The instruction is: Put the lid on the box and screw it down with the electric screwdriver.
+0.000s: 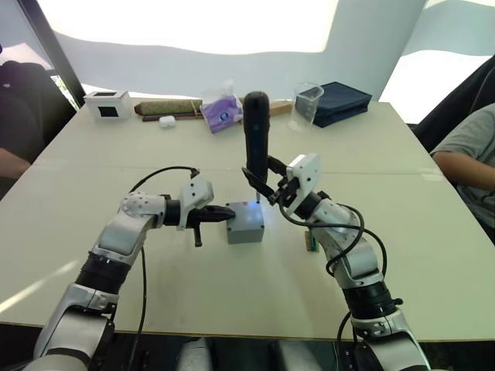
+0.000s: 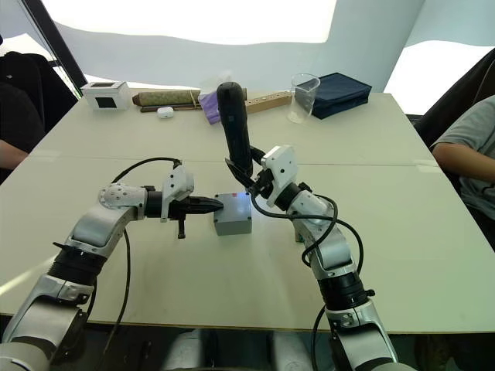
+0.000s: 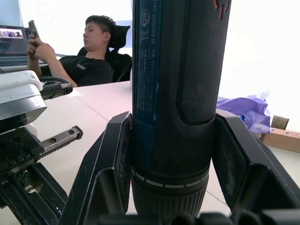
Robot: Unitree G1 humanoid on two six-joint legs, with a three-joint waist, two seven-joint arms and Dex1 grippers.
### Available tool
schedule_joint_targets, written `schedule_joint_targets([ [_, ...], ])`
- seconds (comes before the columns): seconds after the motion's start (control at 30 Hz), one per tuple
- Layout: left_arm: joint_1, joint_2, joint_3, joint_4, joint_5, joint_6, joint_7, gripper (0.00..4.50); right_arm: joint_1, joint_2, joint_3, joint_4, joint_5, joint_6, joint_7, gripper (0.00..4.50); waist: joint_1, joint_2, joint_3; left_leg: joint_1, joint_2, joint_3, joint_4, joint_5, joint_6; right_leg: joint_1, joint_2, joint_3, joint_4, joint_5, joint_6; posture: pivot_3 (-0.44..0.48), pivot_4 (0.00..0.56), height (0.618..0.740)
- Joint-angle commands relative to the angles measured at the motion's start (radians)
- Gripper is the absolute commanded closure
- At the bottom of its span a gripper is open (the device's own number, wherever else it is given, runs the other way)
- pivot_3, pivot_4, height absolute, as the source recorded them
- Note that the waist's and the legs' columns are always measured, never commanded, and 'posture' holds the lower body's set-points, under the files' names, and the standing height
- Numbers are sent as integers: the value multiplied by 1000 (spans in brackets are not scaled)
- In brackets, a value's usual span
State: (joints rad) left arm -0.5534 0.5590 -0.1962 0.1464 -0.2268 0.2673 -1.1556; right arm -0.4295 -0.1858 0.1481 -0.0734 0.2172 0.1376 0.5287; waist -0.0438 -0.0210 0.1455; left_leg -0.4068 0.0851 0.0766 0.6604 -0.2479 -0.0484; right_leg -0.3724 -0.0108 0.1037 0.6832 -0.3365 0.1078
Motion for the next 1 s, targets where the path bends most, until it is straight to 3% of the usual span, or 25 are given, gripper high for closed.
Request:
schedule_joint_targets([
  [0.03,11,-1,-22,8,21,6,-3,4500,63,-17,23,76,-29,73,-2,2627,0,-1,-2,0,0,0,0,0,0,0,0,0,0,0,0,0,150,740],
  [0.53,13,1,-22,2,18,8,-7,4500,42,-6,-8,57,-8,33,-12,2627,0,-2,-4,0,0,0,-2,0,0,0,-1,0,-1,-2,-3,0,150,740],
  [0.63,12,0,-20,2,16,5,-8,4500,-5,18,-40,-12,36,39,-26,2627,0,-2,-4,0,0,0,-3,0,0,-1,-1,0,-2,-2,-3,0,150,740],
  [0.9,-5,-7,-5,-38,-2,14,-1,4500,-156,-9,-139,-270,197,285,-85,2627,1,0,1,-5,0,2,-9,0,0,-9,-1,2,-2,0,-1,0,150,740],
  [1.0,-14,-12,8,-74,-21,31,2,4500,-204,-36,-204,-344,292,406,-118,2627,2,1,2,-16,0,2,-9,1,-2,-21,-1,2,-1,0,-1,0,150,740],
])
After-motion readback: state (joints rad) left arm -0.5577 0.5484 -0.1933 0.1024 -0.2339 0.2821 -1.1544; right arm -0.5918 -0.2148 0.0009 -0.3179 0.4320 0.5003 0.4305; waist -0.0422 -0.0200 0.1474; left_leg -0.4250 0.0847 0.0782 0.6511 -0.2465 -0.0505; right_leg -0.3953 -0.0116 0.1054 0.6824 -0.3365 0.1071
